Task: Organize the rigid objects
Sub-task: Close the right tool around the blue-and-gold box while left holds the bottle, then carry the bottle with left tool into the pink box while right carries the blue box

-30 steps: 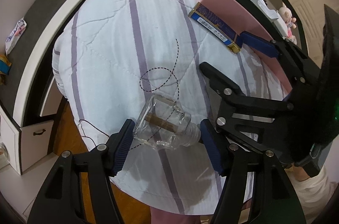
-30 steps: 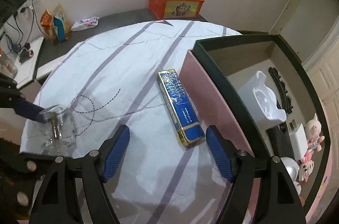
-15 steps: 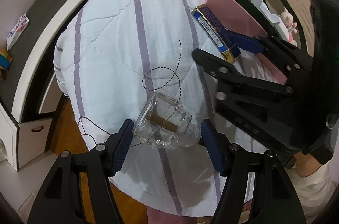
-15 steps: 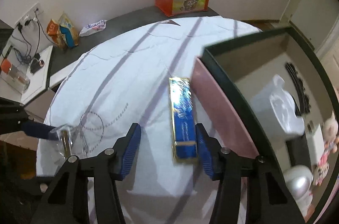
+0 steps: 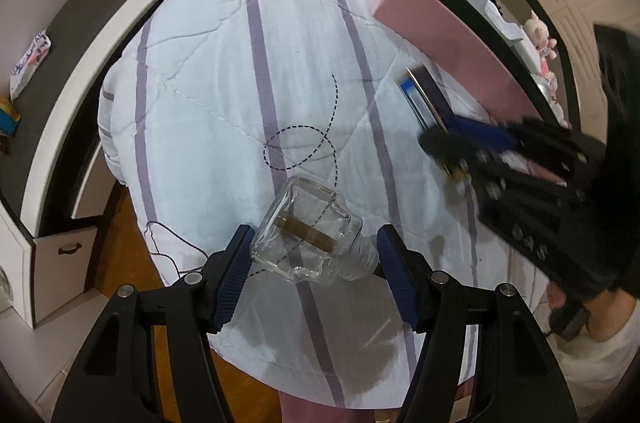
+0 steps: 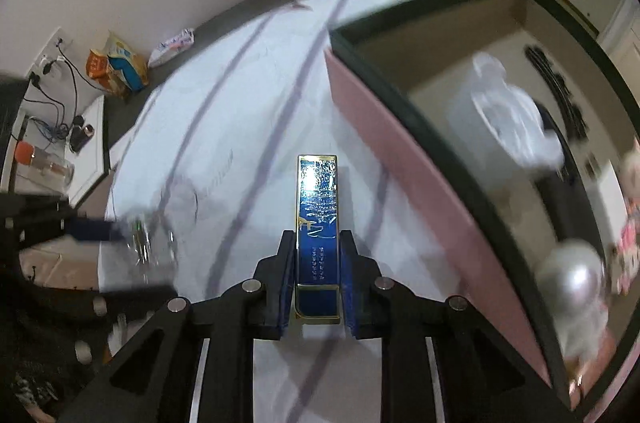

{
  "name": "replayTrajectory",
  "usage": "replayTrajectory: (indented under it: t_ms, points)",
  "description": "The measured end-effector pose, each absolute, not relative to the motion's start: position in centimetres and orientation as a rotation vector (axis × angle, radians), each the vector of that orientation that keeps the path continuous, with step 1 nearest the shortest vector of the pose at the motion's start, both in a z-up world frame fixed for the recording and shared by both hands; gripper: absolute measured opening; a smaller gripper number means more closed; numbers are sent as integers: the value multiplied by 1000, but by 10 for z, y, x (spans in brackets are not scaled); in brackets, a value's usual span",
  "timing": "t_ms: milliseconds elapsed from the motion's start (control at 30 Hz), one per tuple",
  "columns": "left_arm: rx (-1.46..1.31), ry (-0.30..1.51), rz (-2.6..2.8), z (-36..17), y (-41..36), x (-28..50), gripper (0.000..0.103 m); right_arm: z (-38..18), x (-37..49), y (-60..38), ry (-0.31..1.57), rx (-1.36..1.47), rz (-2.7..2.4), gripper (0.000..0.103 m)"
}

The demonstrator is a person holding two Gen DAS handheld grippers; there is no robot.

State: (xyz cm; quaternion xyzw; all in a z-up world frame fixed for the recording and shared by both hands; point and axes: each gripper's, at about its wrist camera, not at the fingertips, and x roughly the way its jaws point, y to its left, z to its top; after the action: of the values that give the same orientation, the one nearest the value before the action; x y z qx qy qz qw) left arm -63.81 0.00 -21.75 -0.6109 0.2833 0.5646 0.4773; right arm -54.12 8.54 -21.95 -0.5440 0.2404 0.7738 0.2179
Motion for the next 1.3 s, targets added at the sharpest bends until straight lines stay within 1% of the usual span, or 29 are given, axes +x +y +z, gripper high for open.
replayTrajectory:
  t_ms: [367, 467, 767, 1033, 1067, 1100, 1233, 1300]
  points:
    - [-1467, 756, 1399, -217, 6, -630, 64, -223, -558, 86, 566, -1498, 2150, 22]
    - [-1472, 749, 1399, -215, 8, -628, 64, -222, -555, 90, 623, -1508, 2147, 21]
    - [-1461, 758, 1400, -210, 13, -619, 64, -211, -539, 93, 664, -1506, 2145, 21]
    - [-1405, 726, 1405, -168, 30, -602, 63, -176, -516, 103, 726, -1444, 2180, 21]
    - [-1404, 726, 1400, -177, 30, -610, 63, -172, -512, 105, 727, -1433, 2184, 21]
    - [-1403, 719, 1400, -175, 32, -610, 63, -169, -510, 107, 731, -1427, 2185, 21]
    - [-1418, 667, 1383, -151, 32, -591, 63, -155, -493, 121, 747, -1396, 2185, 21]
    - [-1417, 654, 1377, -149, 37, -586, 63, -151, -487, 127, 754, -1385, 2188, 21]
